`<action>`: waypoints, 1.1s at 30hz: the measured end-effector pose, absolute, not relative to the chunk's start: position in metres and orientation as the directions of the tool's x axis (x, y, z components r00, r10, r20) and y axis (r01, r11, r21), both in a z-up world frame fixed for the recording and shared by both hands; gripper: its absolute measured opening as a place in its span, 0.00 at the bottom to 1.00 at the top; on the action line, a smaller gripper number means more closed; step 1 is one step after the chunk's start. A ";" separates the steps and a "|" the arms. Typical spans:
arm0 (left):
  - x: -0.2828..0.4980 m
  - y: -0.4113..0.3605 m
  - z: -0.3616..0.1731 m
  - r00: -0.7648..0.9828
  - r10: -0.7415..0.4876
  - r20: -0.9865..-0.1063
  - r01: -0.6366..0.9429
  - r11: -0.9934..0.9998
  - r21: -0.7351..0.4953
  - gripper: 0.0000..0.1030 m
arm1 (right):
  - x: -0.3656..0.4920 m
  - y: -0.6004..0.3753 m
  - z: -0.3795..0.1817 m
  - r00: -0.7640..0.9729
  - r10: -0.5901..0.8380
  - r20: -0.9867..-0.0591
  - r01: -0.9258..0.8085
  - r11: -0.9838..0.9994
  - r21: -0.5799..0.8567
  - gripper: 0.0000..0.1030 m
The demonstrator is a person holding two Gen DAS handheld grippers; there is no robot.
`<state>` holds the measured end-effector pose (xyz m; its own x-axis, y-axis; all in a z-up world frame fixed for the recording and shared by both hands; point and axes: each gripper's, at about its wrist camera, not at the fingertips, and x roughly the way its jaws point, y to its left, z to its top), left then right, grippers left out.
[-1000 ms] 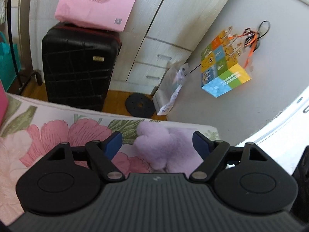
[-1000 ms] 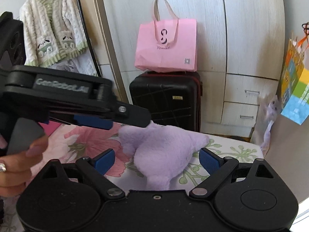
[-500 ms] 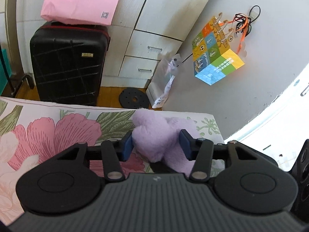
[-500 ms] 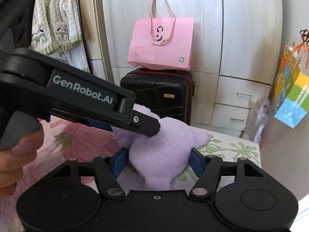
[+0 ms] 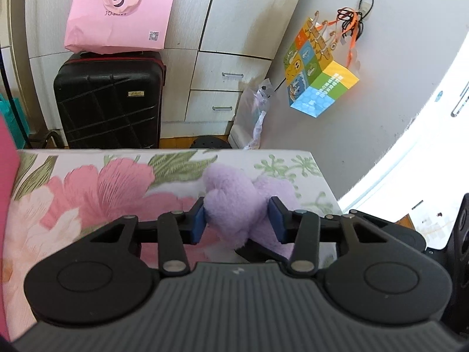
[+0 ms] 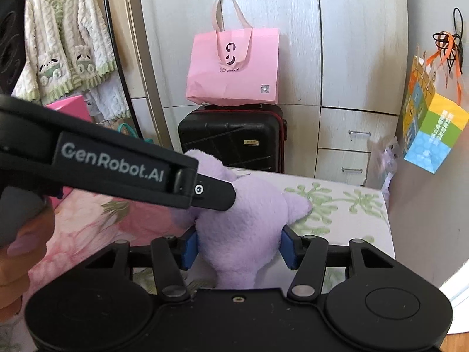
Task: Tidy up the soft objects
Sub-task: 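Close the left tool on the lavender plush while the right tool grasps it too, then lift and carry the lavender plush over the pink box with both tools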
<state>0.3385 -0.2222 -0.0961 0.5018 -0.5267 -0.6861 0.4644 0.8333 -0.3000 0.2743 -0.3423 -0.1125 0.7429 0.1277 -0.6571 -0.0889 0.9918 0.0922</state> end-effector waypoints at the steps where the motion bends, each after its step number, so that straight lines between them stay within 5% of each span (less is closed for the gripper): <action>1: 0.333 -0.219 -0.095 0.503 -0.528 -0.685 0.468 0.832 -0.297 0.41 | 0.271 -0.340 -0.111 0.742 0.126 -0.659 -0.086 0.992 0.092 0.58; 33: 0.140 -0.074 -0.068 0.561 -0.563 -0.606 0.575 0.792 -0.204 0.38 | 0.105 -0.208 -0.072 0.750 0.164 -0.641 -0.178 0.983 0.043 0.59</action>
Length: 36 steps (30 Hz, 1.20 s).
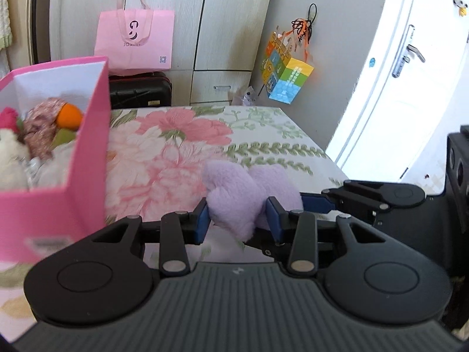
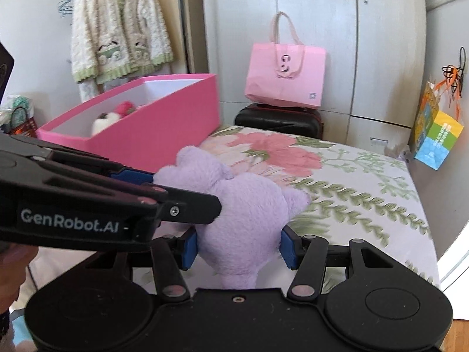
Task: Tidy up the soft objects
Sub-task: 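Lift and carry the lavender plush over the pink box with both tools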
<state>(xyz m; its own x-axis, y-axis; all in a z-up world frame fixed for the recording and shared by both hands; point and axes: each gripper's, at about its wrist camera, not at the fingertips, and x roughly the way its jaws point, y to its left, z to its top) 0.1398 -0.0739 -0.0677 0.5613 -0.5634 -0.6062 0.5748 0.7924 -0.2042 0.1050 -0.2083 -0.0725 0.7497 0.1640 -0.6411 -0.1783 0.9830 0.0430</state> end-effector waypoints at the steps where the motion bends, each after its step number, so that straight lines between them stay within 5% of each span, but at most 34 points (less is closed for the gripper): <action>1: 0.135 -0.069 -0.067 0.560 -0.564 -0.606 0.578 0.791 -0.202 0.38 | 0.100 -0.204 -0.071 0.744 0.171 -0.646 -0.186 0.981 0.046 0.59; 18: 0.062 0.033 0.006 0.619 -0.555 -0.556 0.575 0.802 -0.161 0.37 | 0.049 -0.131 -0.001 0.697 0.392 -0.601 -0.422 0.901 0.098 0.60; 26: 0.067 0.068 0.036 0.651 -0.506 -0.566 0.553 0.827 -0.102 0.38 | 0.064 -0.093 0.020 0.667 0.470 -0.578 -0.517 0.850 0.094 0.62; 36: 0.112 0.083 0.059 0.739 -0.479 -0.475 0.521 0.852 -0.049 0.38 | 0.120 -0.069 0.041 0.698 0.493 -0.520 -0.543 0.837 0.065 0.63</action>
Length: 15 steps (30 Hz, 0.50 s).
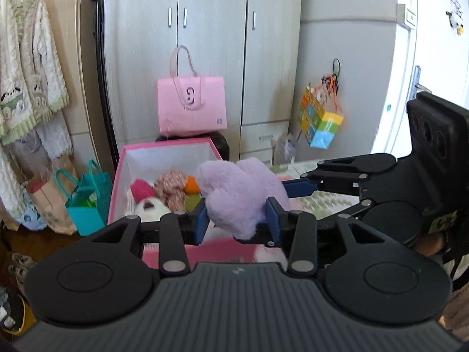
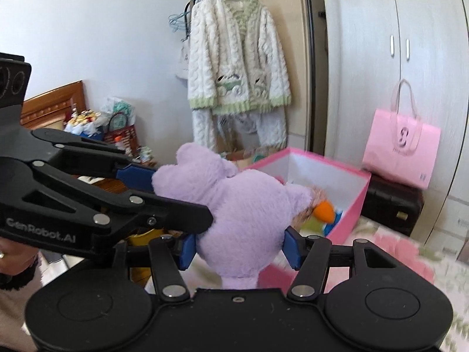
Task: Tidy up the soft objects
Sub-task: 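Lift and carry the lavender plush over the pink box with both tools, then open both tools to drop the lavender plush into the box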
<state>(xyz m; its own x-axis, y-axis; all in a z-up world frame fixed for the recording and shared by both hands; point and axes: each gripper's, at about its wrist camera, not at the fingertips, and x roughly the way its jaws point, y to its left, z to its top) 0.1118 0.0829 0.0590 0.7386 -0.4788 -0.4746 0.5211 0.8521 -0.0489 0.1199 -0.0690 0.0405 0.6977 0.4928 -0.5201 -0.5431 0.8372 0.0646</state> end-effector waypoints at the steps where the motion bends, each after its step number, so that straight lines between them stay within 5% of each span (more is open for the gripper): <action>1: 0.122 0.084 0.060 0.743 -0.480 -0.467 0.518 0.854 -0.053 0.38 | 0.128 -0.069 0.041 0.704 0.491 -0.514 -0.539 0.840 0.064 0.63; 15: 0.247 0.088 0.027 0.703 -0.485 -0.520 0.448 0.870 -0.205 0.38 | 0.251 -0.077 0.010 0.646 0.515 -0.564 -0.529 0.834 0.156 0.62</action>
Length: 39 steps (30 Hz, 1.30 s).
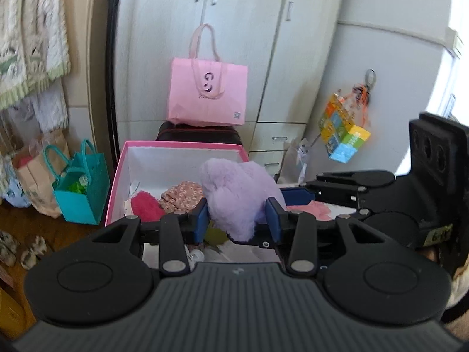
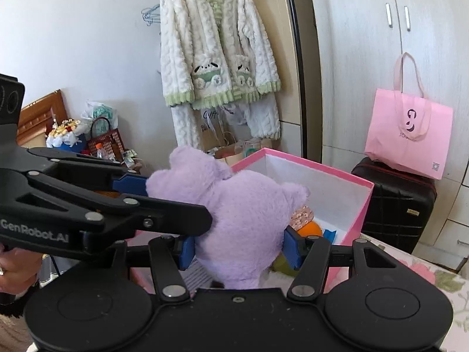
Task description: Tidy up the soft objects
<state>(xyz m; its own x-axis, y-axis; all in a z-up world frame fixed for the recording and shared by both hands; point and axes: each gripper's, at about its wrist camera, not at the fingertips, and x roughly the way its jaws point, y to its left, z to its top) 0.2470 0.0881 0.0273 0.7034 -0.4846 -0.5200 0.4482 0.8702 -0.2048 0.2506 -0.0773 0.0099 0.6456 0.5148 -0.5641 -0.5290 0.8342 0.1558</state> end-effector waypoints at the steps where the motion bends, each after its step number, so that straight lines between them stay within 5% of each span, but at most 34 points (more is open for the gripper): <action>1: 0.255 0.090 0.023 0.701 -0.485 -0.523 0.438 0.871 -0.221 0.38 | 0.258 -0.076 0.007 0.640 0.519 -0.567 -0.530 0.832 0.164 0.62; 17: 0.316 0.111 -0.018 0.705 -0.441 -0.556 0.331 0.897 -0.292 0.39 | 0.329 -0.043 -0.027 0.571 0.493 -0.657 -0.570 0.814 0.115 0.63; 24: 0.300 0.094 -0.014 0.788 -0.246 -0.564 0.225 0.968 -0.108 0.59 | 0.323 -0.044 -0.033 0.559 0.467 -0.685 -0.596 0.801 0.060 0.71; 29: 0.272 0.091 0.004 0.805 -0.266 -0.531 0.250 0.963 -0.102 0.66 | 0.305 -0.053 -0.023 0.582 0.475 -0.661 -0.601 0.798 0.044 0.82; 39: 0.210 0.094 0.026 0.843 -0.253 -0.474 0.244 0.966 -0.082 0.72 | 0.232 -0.095 0.002 0.650 0.526 -0.548 -0.582 0.809 0.086 0.82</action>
